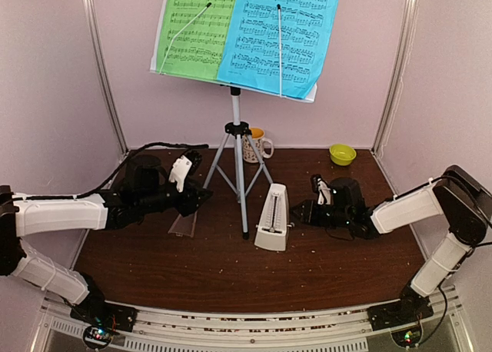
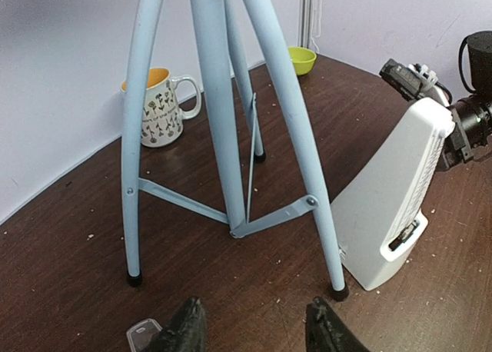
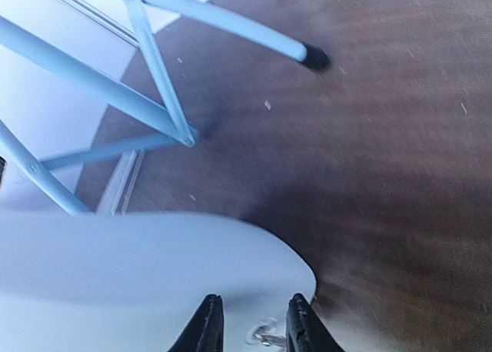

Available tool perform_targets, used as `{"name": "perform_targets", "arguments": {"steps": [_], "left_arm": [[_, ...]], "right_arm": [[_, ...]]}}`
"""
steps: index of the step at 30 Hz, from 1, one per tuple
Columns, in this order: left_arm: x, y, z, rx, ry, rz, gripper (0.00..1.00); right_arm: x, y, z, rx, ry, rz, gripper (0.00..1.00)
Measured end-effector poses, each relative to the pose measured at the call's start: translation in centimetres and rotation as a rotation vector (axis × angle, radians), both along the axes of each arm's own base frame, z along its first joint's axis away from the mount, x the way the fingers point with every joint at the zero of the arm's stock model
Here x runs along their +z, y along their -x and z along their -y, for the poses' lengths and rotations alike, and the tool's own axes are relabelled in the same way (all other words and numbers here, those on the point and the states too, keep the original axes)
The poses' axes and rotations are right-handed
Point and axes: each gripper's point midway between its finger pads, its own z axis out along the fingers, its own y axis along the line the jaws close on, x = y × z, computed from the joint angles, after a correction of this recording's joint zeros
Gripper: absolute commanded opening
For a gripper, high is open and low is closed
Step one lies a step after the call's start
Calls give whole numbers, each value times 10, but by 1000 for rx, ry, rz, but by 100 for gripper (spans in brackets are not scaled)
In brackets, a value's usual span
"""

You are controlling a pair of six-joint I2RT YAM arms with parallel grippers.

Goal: Set up the instrument practice props

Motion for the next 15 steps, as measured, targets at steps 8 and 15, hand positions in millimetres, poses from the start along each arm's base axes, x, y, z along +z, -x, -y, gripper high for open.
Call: {"name": "perform_targets", "arguments": {"steps": [8, 15], "left_arm": [[-9, -3, 4, -9, -17, 1, 43], [-7, -4, 8, -19, -7, 16, 44]], "right_arm": [[35, -12, -5, 12, -29, 82, 61], [68, 17, 10, 43, -46, 212, 98]]}}
